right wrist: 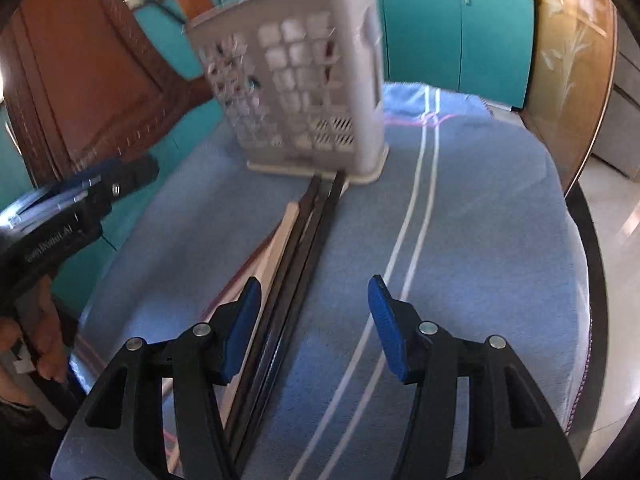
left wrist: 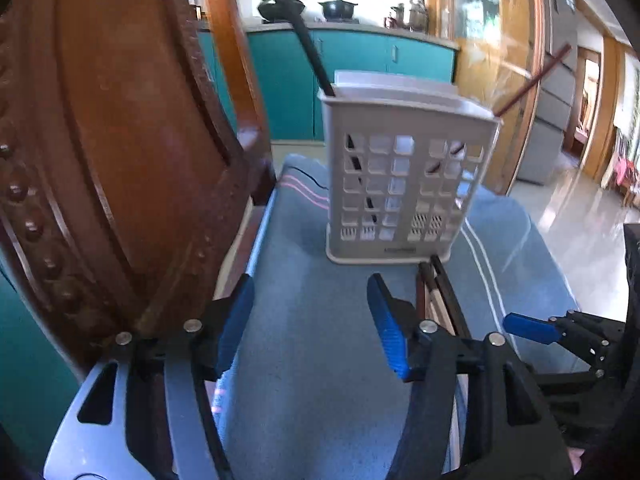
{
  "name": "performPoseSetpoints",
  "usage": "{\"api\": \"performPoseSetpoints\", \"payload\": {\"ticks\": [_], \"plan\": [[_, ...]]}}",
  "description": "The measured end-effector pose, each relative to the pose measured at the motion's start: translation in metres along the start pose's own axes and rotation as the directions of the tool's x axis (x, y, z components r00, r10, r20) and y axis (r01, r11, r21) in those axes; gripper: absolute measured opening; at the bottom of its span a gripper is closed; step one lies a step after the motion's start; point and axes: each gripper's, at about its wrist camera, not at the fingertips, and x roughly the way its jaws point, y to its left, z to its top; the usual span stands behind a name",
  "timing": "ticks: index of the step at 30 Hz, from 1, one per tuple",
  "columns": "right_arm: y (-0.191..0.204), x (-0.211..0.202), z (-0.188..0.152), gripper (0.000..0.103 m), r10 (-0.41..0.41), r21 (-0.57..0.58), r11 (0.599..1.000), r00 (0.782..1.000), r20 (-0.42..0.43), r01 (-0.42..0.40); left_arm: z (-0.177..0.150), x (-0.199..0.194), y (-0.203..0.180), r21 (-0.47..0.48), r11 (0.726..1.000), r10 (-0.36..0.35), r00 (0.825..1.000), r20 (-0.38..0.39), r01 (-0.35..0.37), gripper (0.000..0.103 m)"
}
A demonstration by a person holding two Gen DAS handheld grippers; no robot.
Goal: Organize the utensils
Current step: 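Open both tools to drop the chopsticks into the white basket, then lower both tools back to the chopstick pile and align over single chopsticks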
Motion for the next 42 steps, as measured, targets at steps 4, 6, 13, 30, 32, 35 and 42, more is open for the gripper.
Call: {"api": "performPoseSetpoints", "payload": {"ticks": [4, 6, 13, 30, 32, 35, 42], "plan": [[0.002, 0.003, -0.003, 0.055, -0.012, 0.001, 1.000, 1.000, 0.007, 0.012, 0.002, 0.003, -0.005, 0.020, 1.000, -0.008, 1.000, -0.013, 0.008, 0.062], [-0.004, 0.007, -0.003, 0.055, -0.026, 0.013, 1.000, 1.000, -0.015, 0.026, 0.002, 0.003, -0.006, 0.025, 1.000, -0.012, 1.000, -0.013, 0.012, 0.062], [-0.008, 0.007, -0.002, 0.029, -0.044, -0.002, 0.999, 0.999, -0.029, 0.044, -0.002, 0.005, -0.010, 0.029, 0.999, -0.039, 0.999, -0.035, 0.040, 0.063], [-0.059, -0.011, 0.007, 0.018, -0.041, 0.141, 0.989, 0.998, -0.049, 0.047, -0.029, 0.046, -0.035, -0.021, 0.960, -0.273, 0.924, -0.266, 0.278, 0.065], [-0.058, -0.013, 0.008, 0.018, -0.035, 0.142, 0.989, 0.999, -0.037, 0.040, -0.032, 0.052, -0.038, -0.025, 0.957, -0.285, 0.914, -0.288, 0.290, 0.061], [-0.056, -0.015, 0.008, 0.019, -0.031, 0.133, 0.990, 0.999, -0.032, 0.035, -0.034, 0.055, -0.042, 0.004, 0.960, -0.268, 0.920, -0.285, 0.281, 0.057], [-0.048, -0.010, 0.007, 0.026, -0.057, 0.110, 0.992, 0.997, -0.049, 0.062, -0.030, 0.055, -0.036, -0.050, 0.951, -0.308, 0.909, -0.282, 0.307, 0.025]]}}
